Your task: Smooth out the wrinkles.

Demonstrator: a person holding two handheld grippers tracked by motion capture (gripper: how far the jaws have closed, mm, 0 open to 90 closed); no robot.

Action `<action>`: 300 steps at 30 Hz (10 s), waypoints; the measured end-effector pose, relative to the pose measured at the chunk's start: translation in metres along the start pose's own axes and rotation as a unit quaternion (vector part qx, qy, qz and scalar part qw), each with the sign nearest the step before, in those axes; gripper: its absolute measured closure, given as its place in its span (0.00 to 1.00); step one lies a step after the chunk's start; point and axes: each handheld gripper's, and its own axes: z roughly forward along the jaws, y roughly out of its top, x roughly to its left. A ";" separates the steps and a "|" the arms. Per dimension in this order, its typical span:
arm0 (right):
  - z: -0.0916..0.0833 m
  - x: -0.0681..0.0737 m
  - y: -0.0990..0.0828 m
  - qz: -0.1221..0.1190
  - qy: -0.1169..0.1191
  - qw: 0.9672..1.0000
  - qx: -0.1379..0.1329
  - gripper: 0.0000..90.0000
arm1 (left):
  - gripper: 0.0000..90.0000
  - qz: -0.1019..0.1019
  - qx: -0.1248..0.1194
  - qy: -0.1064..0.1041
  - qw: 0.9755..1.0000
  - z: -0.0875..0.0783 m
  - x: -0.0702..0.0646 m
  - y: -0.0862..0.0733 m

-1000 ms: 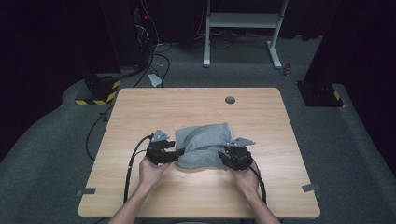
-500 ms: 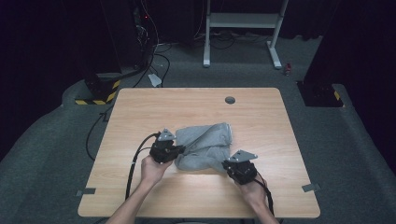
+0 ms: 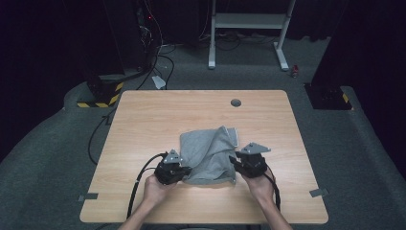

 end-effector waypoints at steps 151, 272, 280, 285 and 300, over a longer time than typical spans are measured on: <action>0.065 -0.052 0.025 0.074 -0.025 0.996 0.041 0.95 | 0.96 -0.116 -0.001 0.118 0.986 0.034 0.108 0.054; 0.004 -0.027 -0.031 0.061 -0.021 0.998 -0.028 0.55 | 0.39 -0.101 -0.113 0.100 0.983 -0.046 0.052 -0.018; -0.003 -0.033 -0.032 0.069 -0.024 0.997 -0.037 0.55 | 0.39 -0.109 -0.119 0.101 0.982 -0.053 0.055 -0.020; -0.009 -0.039 -0.034 0.078 -0.029 0.996 -0.044 0.55 | 0.39 -0.113 -0.122 0.106 0.980 -0.059 0.059 -0.022; -0.022 -0.051 -0.038 0.090 -0.040 0.994 -0.048 0.55 | 0.39 -0.135 -0.129 0.128 0.974 -0.073 0.068 -0.036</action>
